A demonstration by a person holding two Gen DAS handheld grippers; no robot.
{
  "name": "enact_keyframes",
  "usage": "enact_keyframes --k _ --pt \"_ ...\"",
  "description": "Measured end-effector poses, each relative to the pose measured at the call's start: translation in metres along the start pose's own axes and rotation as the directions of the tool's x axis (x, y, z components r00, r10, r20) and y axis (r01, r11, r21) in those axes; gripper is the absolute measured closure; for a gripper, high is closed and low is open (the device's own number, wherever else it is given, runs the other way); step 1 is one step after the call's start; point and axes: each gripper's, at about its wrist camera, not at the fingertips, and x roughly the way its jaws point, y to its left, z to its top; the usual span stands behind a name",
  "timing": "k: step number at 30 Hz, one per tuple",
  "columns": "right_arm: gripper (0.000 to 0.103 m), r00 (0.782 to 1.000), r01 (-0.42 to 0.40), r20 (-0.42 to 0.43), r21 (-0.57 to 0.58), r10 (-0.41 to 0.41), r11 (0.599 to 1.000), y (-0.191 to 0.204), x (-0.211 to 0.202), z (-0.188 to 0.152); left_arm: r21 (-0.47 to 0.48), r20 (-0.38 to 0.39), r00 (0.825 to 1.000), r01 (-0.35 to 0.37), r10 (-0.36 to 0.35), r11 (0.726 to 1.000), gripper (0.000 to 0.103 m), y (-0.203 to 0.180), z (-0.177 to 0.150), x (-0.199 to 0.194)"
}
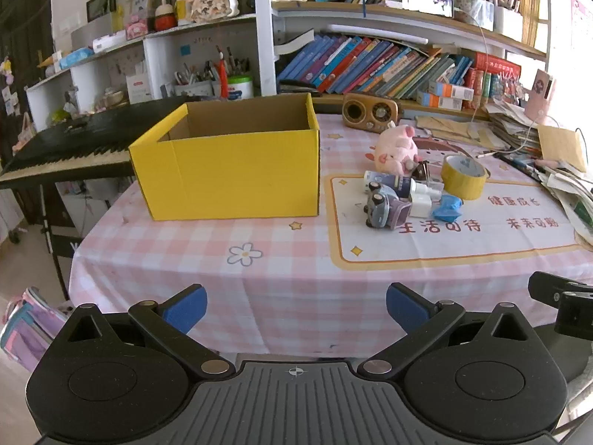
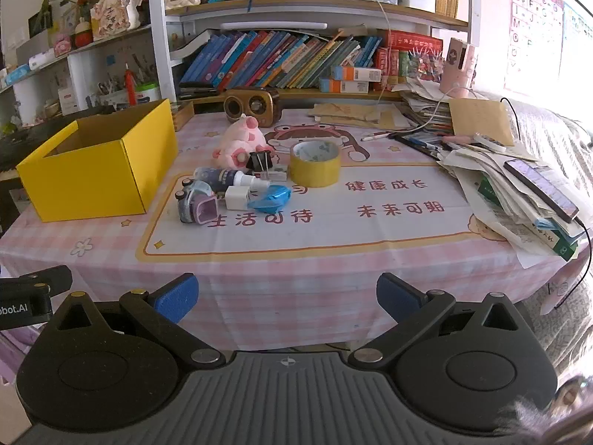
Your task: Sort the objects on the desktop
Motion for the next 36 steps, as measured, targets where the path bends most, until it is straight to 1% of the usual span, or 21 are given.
enact_keyframes --k 16,36 --pt "0.000 1.000 0.001 -0.014 -0.007 -0.001 1.000 0.0012 0.0052 0.0030 -0.010 -0.015 1.000 0.001 -0.001 1.000 0.000 0.0036 0.0037 0.0035" --pt "0.000 1.000 0.001 -0.014 -0.013 -0.001 1.000 0.0069 0.0074 0.0070 -0.009 -0.002 1.000 0.009 -0.009 1.000 0.000 0.0064 0.0089 0.0080"
